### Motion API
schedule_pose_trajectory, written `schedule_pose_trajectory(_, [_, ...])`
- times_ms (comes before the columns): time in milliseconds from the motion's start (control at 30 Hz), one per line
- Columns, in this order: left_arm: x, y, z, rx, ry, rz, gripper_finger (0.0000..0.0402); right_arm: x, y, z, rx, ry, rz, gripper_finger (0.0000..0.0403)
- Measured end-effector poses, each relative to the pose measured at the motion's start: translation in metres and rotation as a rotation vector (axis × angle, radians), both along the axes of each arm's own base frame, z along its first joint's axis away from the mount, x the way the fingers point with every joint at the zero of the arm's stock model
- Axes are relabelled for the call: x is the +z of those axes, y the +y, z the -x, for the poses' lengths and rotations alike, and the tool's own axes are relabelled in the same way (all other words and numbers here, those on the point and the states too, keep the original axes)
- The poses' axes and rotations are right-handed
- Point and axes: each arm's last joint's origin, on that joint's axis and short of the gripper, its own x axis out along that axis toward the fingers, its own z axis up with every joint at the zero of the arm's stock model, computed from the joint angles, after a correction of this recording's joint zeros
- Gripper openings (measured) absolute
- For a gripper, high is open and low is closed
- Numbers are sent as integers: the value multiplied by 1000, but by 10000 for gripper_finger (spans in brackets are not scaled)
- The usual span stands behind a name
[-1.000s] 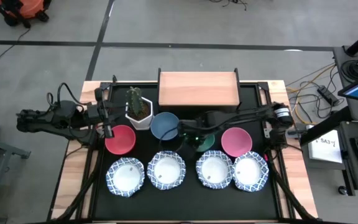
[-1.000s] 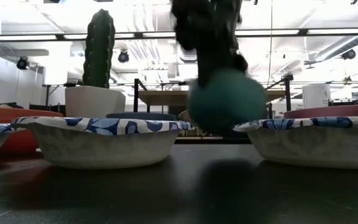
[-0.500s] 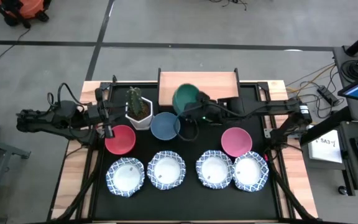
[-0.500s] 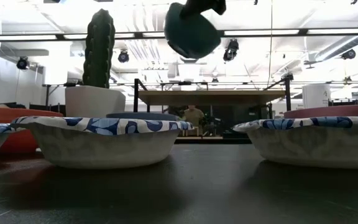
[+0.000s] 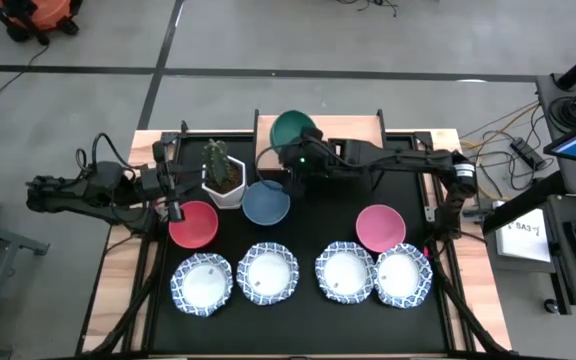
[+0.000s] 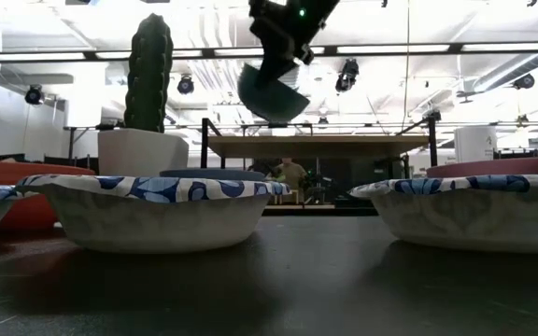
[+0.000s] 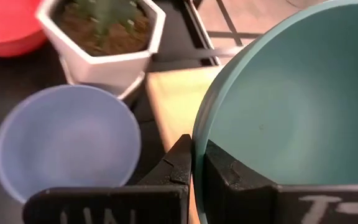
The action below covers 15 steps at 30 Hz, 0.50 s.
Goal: Place and stack bowls onto a shelf
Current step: Put the green bowl on the shelf
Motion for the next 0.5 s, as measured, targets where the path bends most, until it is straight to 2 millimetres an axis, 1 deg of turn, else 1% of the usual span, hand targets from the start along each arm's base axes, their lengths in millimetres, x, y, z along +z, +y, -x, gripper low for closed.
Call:
schedule_pose_trajectory(200, [0,0,0,1,1,-4,84,-1,-3,-1,-3,1,-4,9])
schedule_pose_trajectory(500, [0,0,0,1,-1,-4,84,-18,-10,-11,3,26,-27,9])
